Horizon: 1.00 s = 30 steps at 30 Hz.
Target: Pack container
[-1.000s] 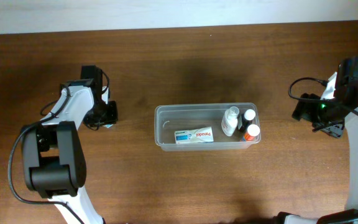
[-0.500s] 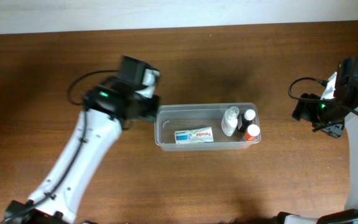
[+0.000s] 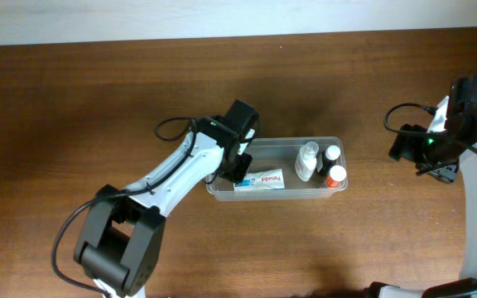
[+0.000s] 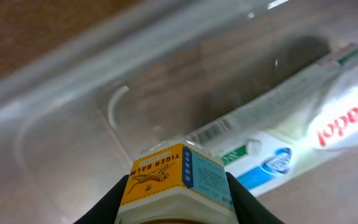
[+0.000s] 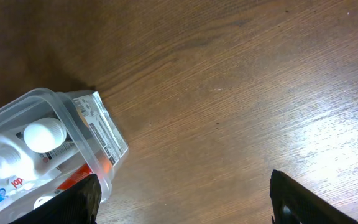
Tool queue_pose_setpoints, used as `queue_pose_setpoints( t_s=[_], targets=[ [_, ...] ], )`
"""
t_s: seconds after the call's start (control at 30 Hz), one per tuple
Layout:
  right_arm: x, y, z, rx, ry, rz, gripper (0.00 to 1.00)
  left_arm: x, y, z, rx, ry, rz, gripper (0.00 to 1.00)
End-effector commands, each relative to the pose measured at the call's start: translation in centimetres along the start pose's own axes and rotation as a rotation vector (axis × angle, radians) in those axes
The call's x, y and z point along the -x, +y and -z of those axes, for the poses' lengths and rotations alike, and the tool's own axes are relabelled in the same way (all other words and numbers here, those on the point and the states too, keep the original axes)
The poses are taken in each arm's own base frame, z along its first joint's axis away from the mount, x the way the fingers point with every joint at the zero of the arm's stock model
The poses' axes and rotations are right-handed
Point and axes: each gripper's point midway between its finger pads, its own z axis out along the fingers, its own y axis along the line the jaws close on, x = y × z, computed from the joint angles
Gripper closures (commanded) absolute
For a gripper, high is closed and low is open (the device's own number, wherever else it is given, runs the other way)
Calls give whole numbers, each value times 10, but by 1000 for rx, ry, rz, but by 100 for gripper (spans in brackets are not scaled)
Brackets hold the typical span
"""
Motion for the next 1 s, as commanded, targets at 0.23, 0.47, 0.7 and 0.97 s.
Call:
queue_pose_setpoints(
  t_s=[0.23,0.47,0.7,0.97],
  targets=[
    [-2,2,-2,12,11,16,21,28,14,65,7,-166,35,16],
    [-1,26,-2,82,-2,131,22,37,53,178,144,-464,104,1],
    [16,90,0,134,-152,365,11,17,157,210,199,-538,470,1],
    [12,99,19,143,-216,431,1,-13,193,200,176,-446,538,1]
  ],
)
